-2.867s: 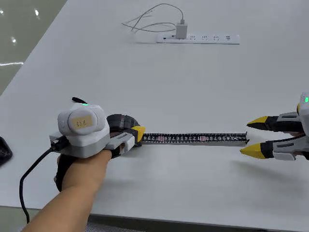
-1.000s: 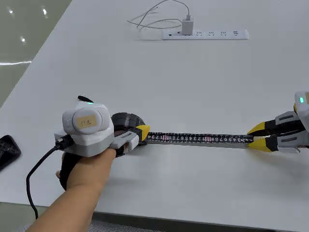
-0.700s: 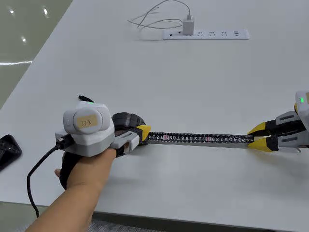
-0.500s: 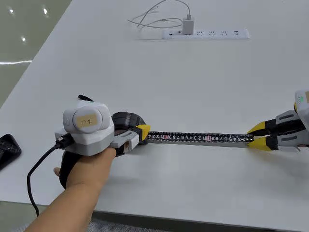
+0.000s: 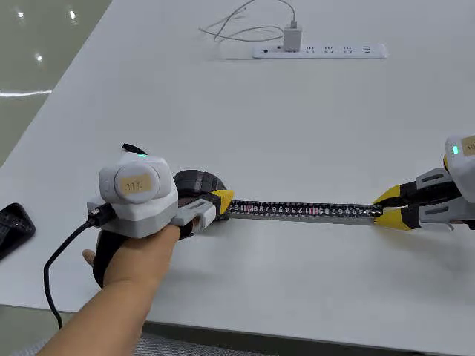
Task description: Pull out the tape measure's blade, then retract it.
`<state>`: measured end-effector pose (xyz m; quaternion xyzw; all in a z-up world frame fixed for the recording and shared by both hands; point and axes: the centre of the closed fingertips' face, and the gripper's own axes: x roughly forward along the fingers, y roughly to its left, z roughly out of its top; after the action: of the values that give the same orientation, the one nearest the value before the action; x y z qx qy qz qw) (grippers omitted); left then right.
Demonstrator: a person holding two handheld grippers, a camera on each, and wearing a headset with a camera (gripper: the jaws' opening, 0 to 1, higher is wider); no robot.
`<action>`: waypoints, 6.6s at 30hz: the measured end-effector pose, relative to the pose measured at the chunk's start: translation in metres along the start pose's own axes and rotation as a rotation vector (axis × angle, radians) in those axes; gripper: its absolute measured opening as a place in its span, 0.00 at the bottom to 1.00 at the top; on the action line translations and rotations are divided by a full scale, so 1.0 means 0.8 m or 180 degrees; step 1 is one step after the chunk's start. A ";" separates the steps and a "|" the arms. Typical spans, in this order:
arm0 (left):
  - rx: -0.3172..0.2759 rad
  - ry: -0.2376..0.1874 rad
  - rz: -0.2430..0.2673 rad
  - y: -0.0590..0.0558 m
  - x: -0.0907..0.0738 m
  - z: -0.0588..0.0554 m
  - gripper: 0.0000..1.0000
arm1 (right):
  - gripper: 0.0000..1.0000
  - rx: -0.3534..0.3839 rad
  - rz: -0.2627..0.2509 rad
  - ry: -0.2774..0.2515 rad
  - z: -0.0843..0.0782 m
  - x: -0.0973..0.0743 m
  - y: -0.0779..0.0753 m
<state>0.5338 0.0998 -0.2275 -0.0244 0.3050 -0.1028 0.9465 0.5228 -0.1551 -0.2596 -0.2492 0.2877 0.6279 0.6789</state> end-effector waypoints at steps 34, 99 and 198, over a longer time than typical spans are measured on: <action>0.0000 -0.0015 -0.0009 0.003 0.001 0.000 0.53 | 0.08 -0.0046 0.0048 -0.0103 0.044 0.045 0.006; 0.0000 -0.0043 -0.0004 0.004 0.002 0.000 0.53 | 0.08 -0.0196 0.0244 -0.0299 0.127 0.127 0.023; -0.0058 -0.0102 -0.0008 0.006 0.001 0.002 0.55 | 0.10 -0.0297 0.0359 -0.0322 0.182 0.190 0.032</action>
<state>0.5363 0.1043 -0.2271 -0.0351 0.2907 -0.1008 0.9508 0.5154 0.0570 -0.2625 -0.2319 0.2371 0.6896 0.6438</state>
